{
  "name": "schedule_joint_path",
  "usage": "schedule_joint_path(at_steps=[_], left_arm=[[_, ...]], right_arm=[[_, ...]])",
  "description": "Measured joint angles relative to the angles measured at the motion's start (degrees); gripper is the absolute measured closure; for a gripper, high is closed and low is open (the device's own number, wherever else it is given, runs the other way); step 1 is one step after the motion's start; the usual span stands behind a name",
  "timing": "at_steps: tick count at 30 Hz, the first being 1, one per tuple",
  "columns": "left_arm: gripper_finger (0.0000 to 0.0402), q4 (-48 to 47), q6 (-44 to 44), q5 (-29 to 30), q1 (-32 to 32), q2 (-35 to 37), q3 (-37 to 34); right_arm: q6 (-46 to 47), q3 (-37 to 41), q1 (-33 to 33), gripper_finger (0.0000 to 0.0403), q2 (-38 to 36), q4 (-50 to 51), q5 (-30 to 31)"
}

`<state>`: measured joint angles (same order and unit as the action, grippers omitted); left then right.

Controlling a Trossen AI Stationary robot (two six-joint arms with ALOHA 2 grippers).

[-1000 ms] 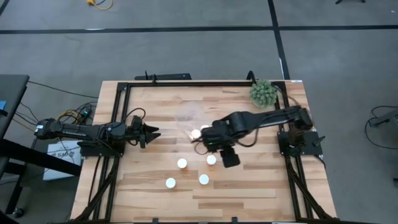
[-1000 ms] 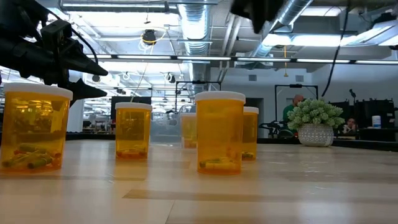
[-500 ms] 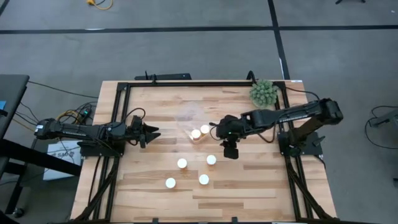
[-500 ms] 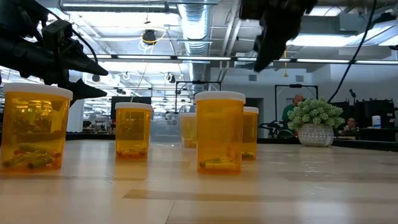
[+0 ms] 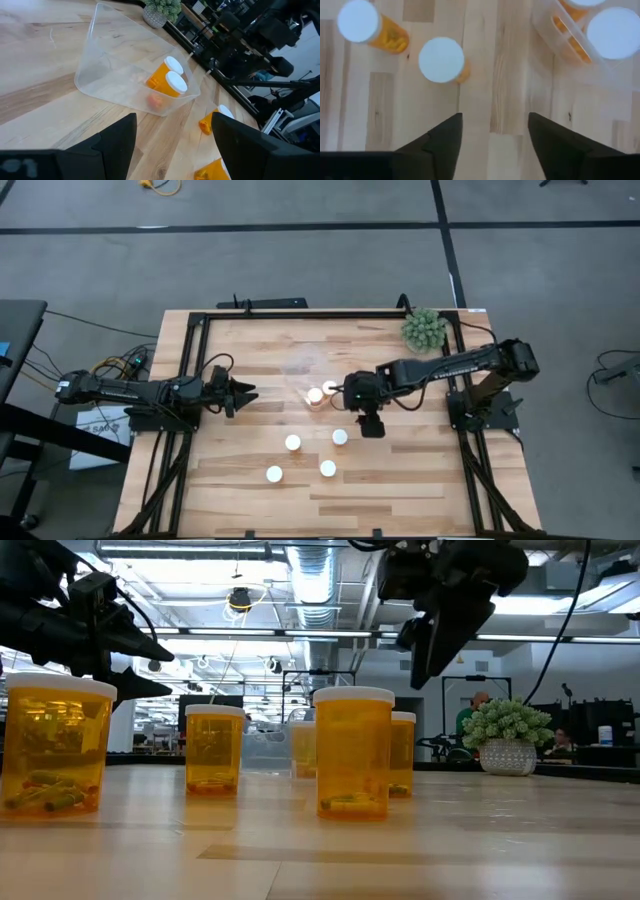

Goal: Pick and place pill bottles into a basket
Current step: Put the orange medicine bottle into the transparent bin

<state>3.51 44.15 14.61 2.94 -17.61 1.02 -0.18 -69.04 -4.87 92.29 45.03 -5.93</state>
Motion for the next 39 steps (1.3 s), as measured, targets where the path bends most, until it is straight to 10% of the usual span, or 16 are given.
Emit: schedule_joint_path(at_steps=[8,39], left_arm=[[0.0155,-0.07,-0.05,0.0,0.0,0.0,0.0],[0.0155,-0.18,-0.43,-0.32,0.0,-0.02,0.0]], right_arm=[[2.4,-0.02,-1.45,0.0127,0.77,-1.74,0.0],[13.84,-0.11,-7.38,0.0126,12.09,-11.05,1.32]])
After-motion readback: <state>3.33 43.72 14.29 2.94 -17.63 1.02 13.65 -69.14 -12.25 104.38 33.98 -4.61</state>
